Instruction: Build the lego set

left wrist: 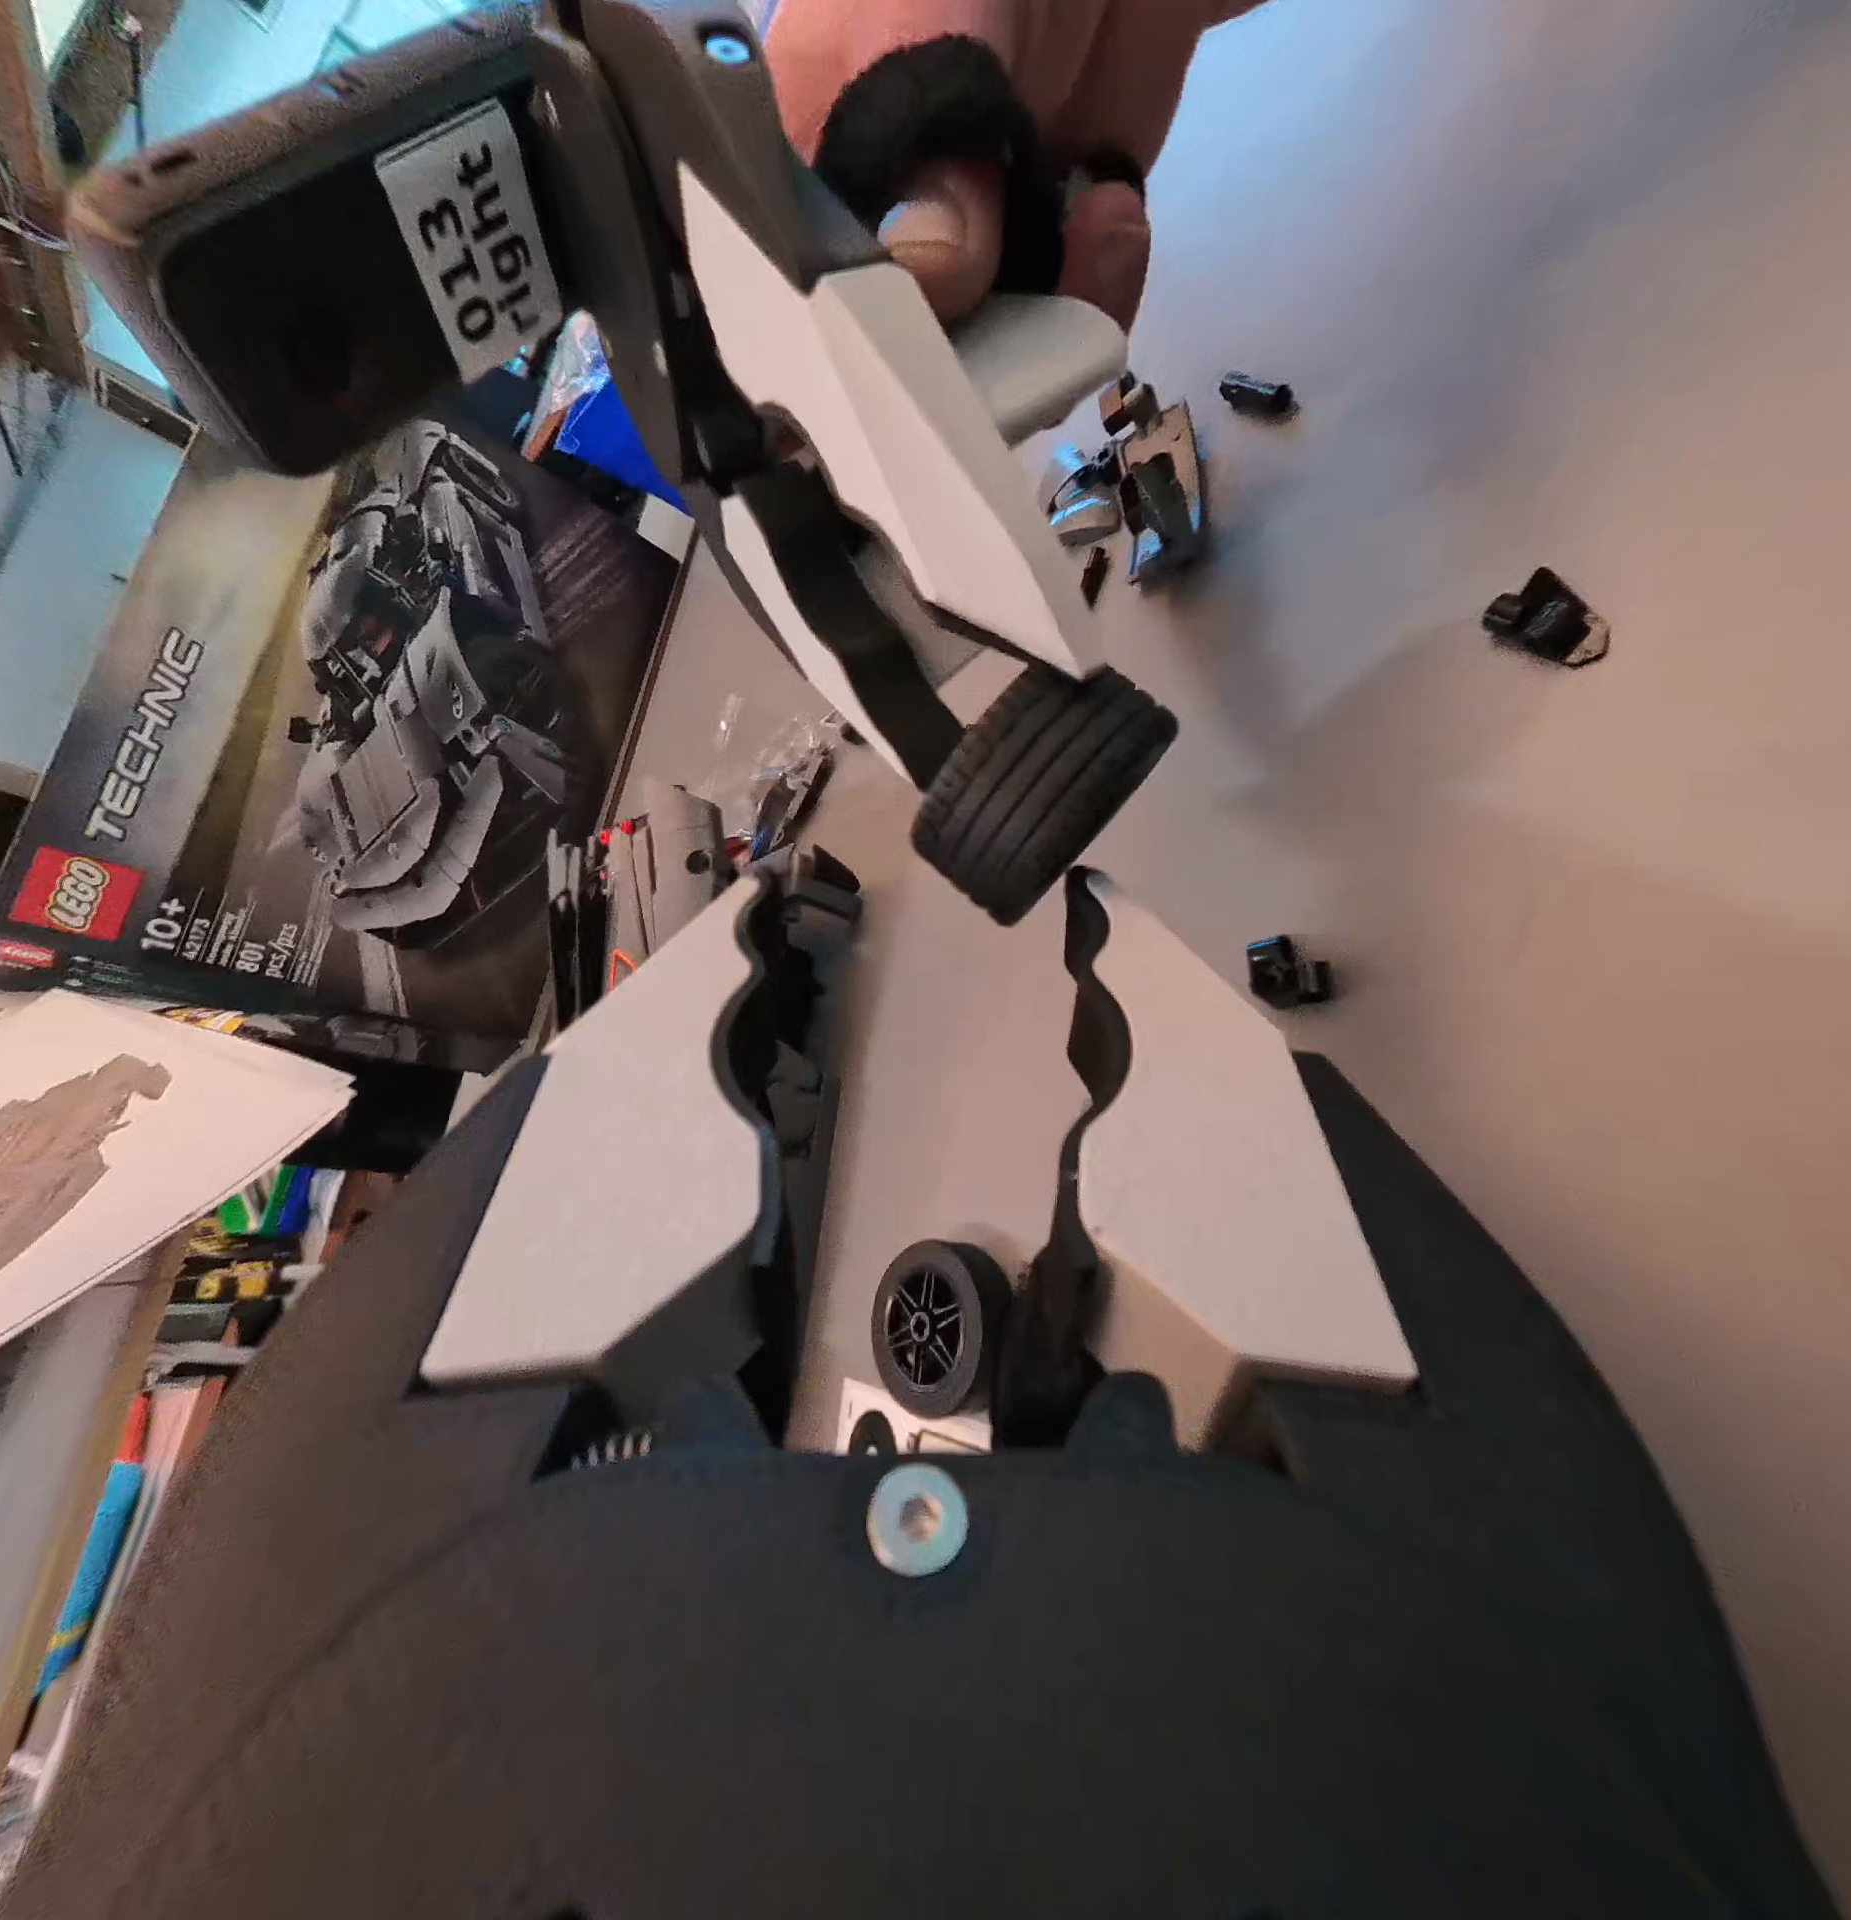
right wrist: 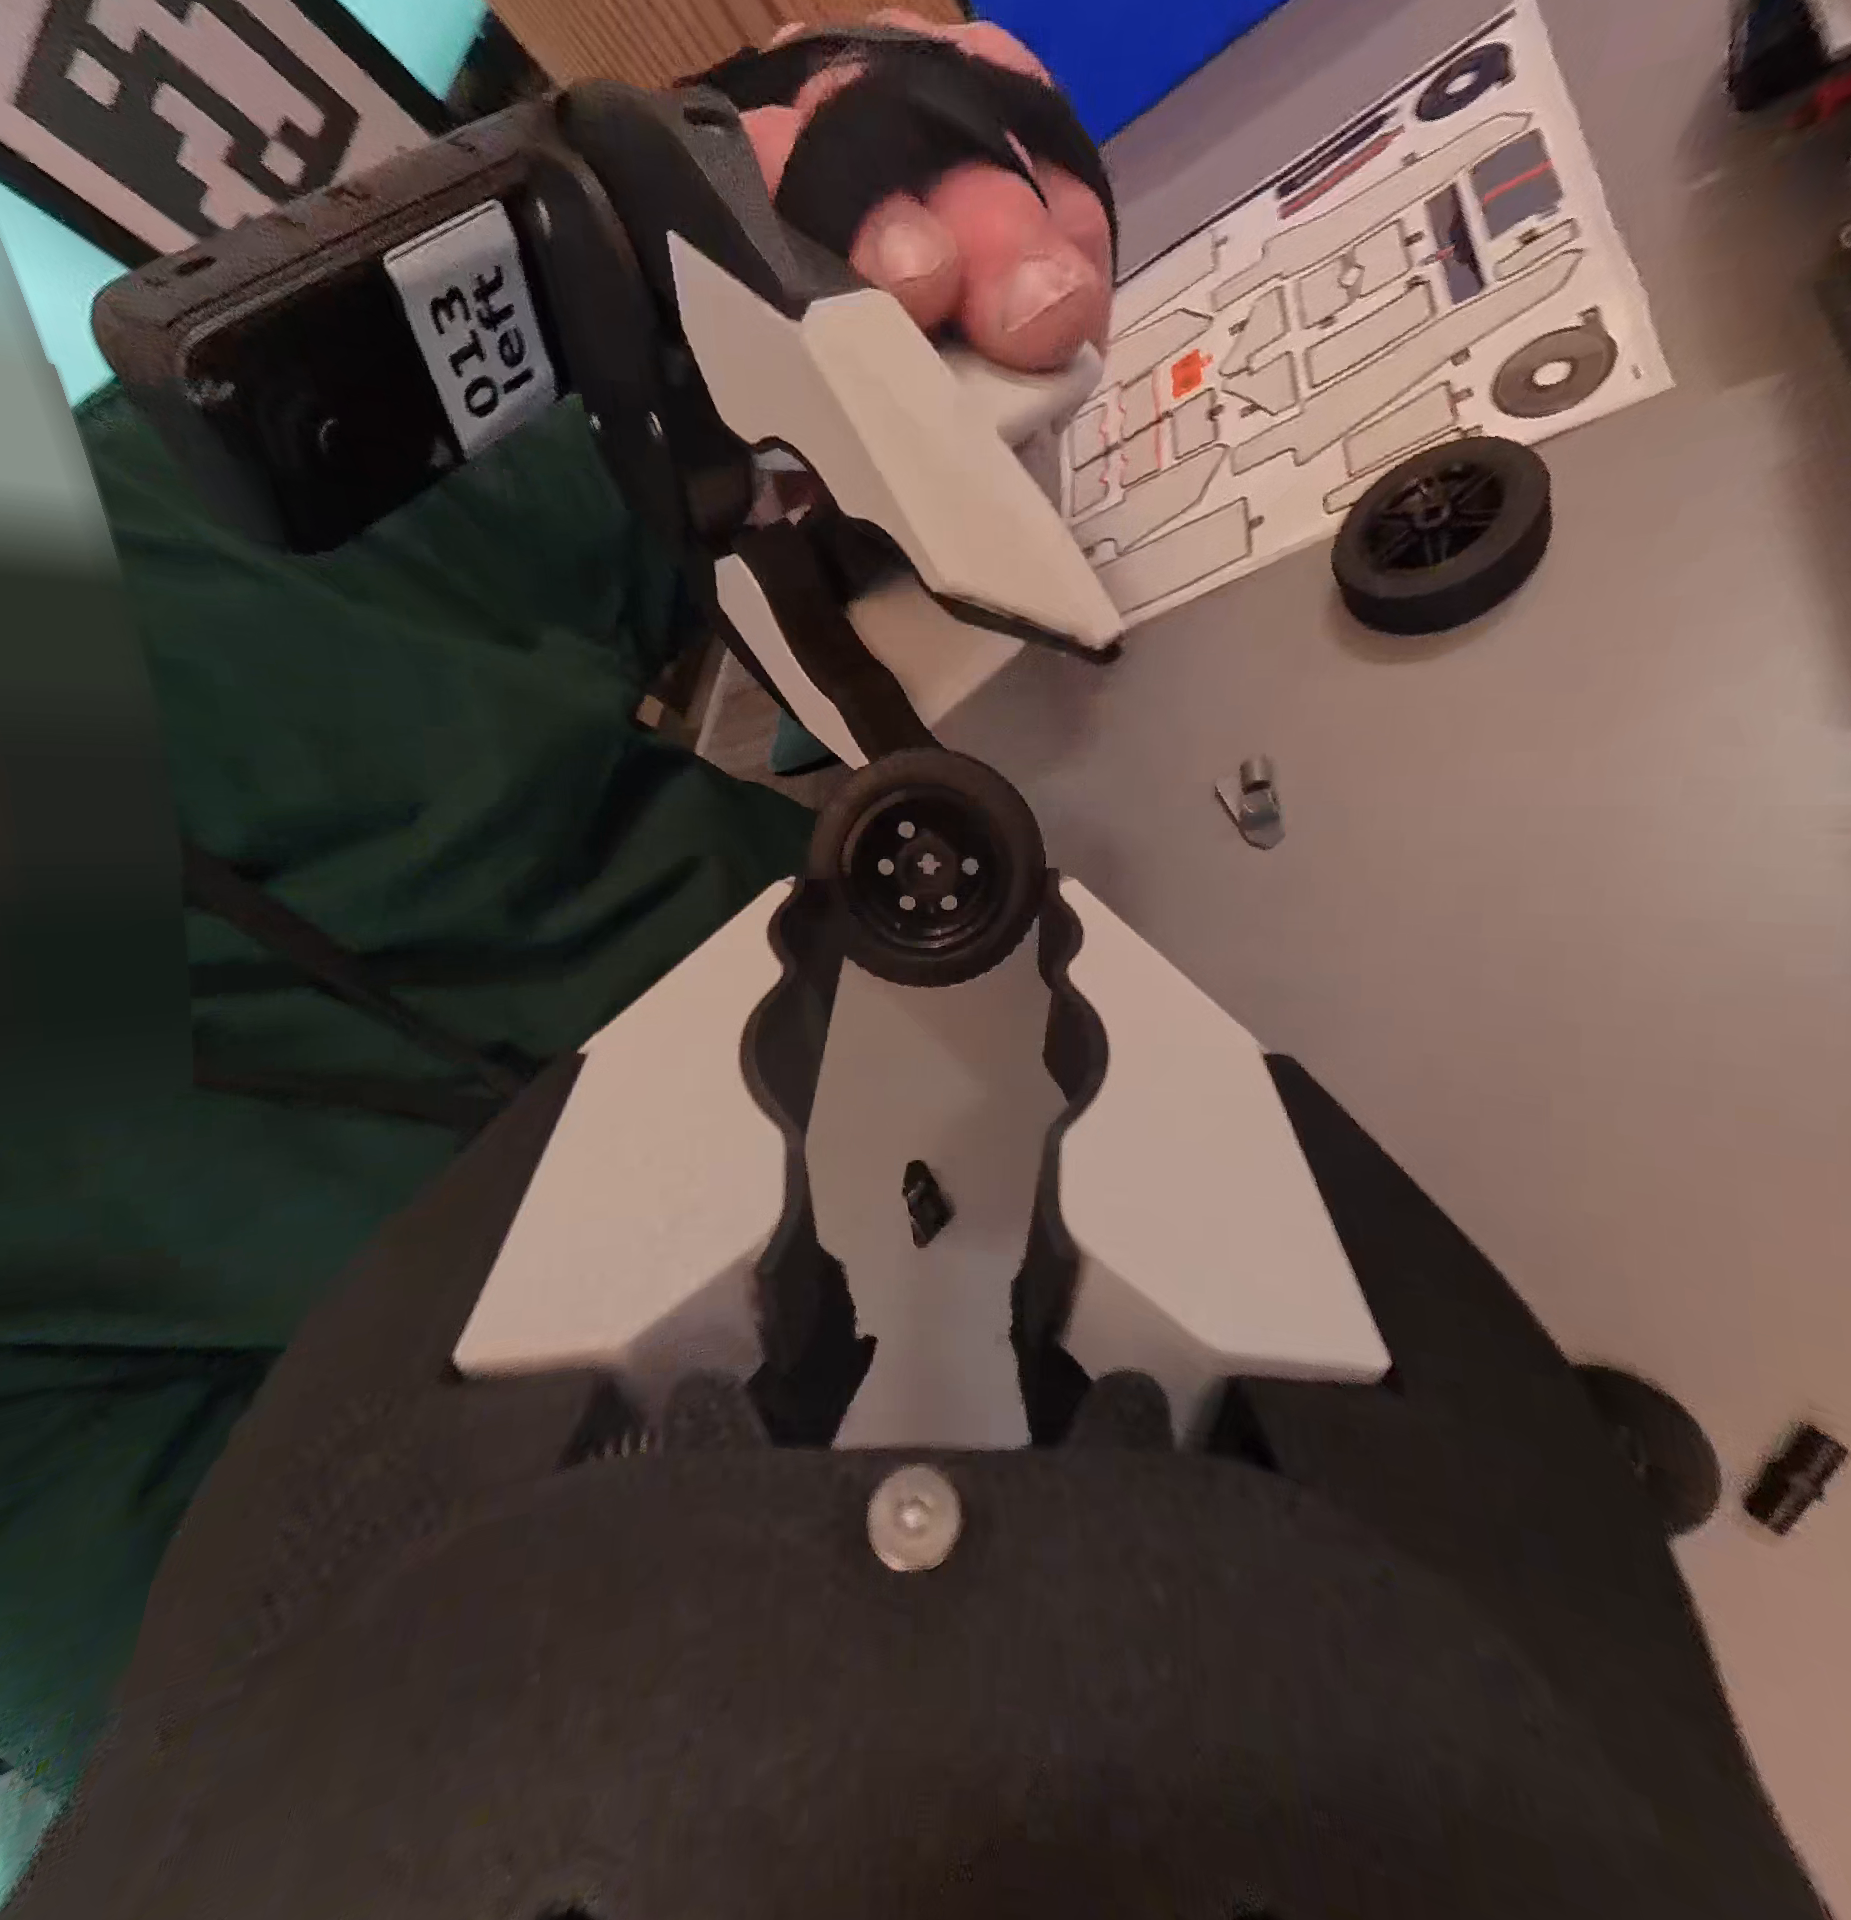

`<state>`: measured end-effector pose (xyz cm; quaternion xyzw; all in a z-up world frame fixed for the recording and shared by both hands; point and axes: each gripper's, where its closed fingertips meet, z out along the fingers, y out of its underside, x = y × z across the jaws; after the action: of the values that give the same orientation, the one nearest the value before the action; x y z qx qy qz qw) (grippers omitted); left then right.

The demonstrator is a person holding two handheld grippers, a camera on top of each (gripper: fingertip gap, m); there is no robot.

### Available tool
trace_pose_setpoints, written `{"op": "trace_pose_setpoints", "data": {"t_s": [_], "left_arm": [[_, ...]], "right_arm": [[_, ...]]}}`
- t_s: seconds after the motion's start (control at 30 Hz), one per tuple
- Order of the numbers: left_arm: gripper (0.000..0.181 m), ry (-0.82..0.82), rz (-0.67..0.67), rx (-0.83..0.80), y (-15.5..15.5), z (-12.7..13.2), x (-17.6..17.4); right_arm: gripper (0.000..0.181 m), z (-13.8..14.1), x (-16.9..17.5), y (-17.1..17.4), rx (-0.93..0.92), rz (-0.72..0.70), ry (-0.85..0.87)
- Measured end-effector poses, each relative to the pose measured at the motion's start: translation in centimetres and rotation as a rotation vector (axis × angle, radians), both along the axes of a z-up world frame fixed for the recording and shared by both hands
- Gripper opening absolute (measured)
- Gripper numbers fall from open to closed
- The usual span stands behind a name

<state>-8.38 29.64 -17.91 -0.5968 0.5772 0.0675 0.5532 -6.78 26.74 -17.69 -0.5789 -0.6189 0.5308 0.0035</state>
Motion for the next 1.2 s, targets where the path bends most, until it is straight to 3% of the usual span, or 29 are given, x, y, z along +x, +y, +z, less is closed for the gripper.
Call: {"op": "trace_pose_setpoints", "data": {"t_s": [0.07,0.13,0.2,0.27,0.37,0.43,0.6,0.77,0.87,0.93,1.03,1.13,1.2], "left_arm": [[0.047,-0.029,-0.058,0.002,-0.6,0.5,0.4],[0.028,-0.008,-0.120,-0.015,-1.5,0.1,1.1],[0.024,-0.002,-0.099,-0.074,-1.3,-0.5,0.9],[0.023,-0.103,-0.034,-0.183,-0.3,-0.3,0.3],[0.023,-0.375,-0.018,-0.452,0.4,0.6,-0.2],[0.023,-0.517,-0.031,-0.617,0.7,1.0,-0.3],[0.022,-0.682,-0.046,-0.900,1.1,1.0,0.1],[0.022,-0.709,-0.067,-1.065,0.7,0.9,1.2],[0.023,-0.725,-0.057,-1.099,0.9,0.8,1.2],[0.023,-0.781,-0.100,-1.095,1.1,1.8,1.2],[0.043,-0.756,-0.112,-0.946,1.5,3.2,0.1],[0.061,-0.470,0.118,-0.526,5.3,2.4,-3.6],[0.068,-0.242,0.220,-0.335,7.3,1.5,-5.3]], "right_arm": [[0.042,0.5,-0.2,-0.2,-0.056,0.025,0.008],[0.042,0.5,-0.5,-0.1,-0.085,0.041,-0.003],[0.043,0.3,-0.8,0.2,-0.088,0.033,-0.011],[0.043,1.1,-1.7,1.7,-0.044,-0.070,0.067],[0.054,3.1,-1.8,4.1,0.229,-0.256,0.225],[0.058,3.9,-1.3,4.2,0.517,-0.318,0.284],[0.053,3.6,-1.4,3.4,1.249,-0.326,0.252],[0.048,1.4,-2.3,4.1,1.559,-0.250,0.119],[0.046,1.1,-2.4,4.6,1.584,-0.258,0.120],[0.045,1.8,-2.2,4.9,1.520,-0.310,0.164],[0.046,2.0,-0.9,6.6,1.361,-0.422,0.164],[0.046,1.5,0.5,8.6,1.238,-0.499,0.151],[0.046,1.0,0.8,9.6,1.169,-0.532,0.157]]}}
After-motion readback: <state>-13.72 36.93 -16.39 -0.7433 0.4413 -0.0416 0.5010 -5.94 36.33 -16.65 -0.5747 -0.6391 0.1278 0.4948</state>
